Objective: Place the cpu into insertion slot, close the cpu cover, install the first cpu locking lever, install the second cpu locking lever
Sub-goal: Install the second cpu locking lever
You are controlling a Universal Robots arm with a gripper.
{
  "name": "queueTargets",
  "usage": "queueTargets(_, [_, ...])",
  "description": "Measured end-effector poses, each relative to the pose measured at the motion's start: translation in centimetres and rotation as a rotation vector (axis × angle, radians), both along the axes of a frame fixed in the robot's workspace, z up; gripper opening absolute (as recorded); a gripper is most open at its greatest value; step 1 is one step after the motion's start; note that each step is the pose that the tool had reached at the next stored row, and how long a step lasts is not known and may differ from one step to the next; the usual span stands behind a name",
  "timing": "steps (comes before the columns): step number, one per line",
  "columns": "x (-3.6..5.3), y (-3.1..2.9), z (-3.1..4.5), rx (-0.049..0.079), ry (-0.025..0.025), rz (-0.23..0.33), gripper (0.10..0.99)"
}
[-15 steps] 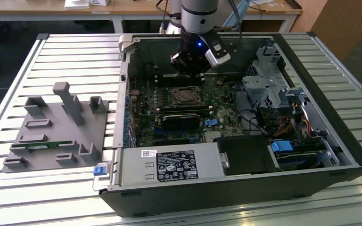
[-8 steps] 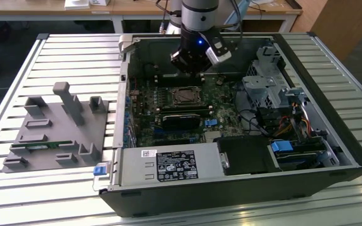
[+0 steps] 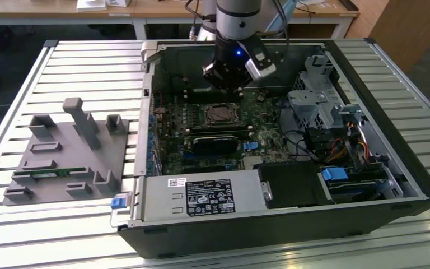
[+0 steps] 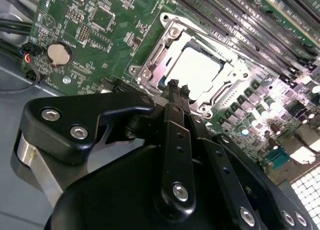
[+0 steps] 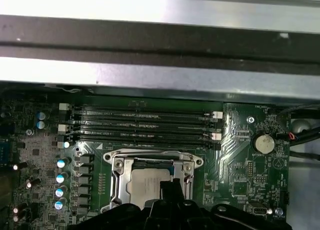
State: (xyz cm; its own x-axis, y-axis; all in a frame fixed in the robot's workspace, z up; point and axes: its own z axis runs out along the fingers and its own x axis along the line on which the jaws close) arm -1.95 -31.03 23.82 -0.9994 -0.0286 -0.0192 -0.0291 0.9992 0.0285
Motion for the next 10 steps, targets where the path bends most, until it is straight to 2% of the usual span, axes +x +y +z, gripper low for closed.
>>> queueTargets(10, [0.0,-1.16,-0.01,0.0,0.0,0.0,0.106])
